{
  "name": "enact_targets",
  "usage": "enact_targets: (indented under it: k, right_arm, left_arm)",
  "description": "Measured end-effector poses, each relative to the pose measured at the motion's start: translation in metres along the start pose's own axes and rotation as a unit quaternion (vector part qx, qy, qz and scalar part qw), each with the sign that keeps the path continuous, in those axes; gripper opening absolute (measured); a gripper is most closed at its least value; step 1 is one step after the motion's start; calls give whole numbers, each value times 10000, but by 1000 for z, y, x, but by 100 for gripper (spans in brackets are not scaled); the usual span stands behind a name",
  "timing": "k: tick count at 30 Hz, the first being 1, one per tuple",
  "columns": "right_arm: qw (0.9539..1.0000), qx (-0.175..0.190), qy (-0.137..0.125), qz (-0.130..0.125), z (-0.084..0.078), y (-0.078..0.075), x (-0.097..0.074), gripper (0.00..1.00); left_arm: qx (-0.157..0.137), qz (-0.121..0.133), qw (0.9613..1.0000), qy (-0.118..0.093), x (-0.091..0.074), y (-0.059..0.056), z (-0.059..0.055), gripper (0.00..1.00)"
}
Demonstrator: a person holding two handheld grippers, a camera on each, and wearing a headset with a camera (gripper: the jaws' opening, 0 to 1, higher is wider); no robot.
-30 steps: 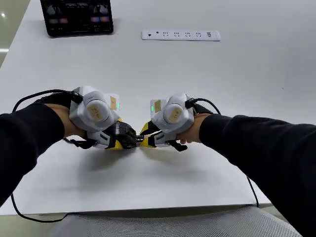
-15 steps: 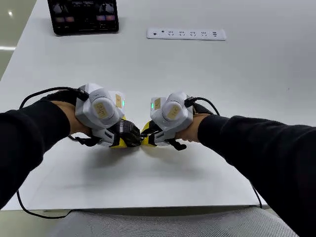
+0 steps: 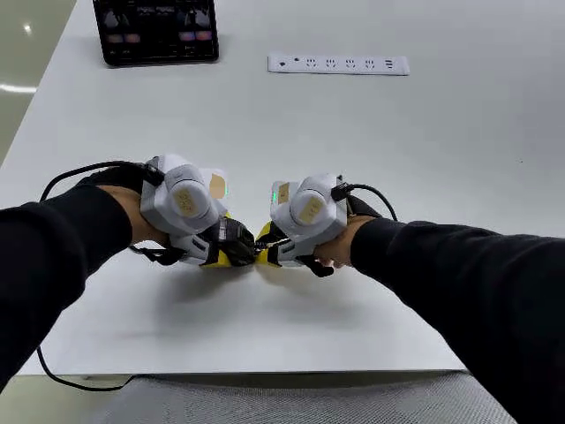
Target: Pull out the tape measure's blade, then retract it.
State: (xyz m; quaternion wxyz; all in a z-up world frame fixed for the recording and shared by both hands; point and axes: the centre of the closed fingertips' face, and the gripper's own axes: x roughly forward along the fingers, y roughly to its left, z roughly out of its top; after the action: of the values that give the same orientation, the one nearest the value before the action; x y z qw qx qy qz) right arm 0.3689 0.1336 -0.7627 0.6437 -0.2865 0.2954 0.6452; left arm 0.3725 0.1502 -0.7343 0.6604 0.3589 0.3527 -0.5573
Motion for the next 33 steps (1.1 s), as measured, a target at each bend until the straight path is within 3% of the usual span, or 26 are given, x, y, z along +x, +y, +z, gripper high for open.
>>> enact_targets:
  k: [2,6,8,12,14,33]
  right_arm:
    - [9988,-429,192,137,0,3,1,9]
    - [9997,77,41,232,1,2,-2,8]
    - [9997,-196,-8,123,2,-1,-4,7]
    - [9999,20,45,160,1,0,-5,7]
    - [9999,-81,89,90,0,-2,-4,8]
    - [9997,123,198,35,-17,-3,-17,8]
  left_arm:
    - [26,-18,10000,10,0,0,0,34]
    - [15,-7,10000,-11,-1,0,-1,34]
    - [-181,39,9997,-152,-3,2,-1,34]
    - [-160,21,9997,-207,-4,1,0,34]
    - [-283,38,9992,-272,-3,3,1,34]
    - [-275,56,9993,-258,-4,2,2,34]
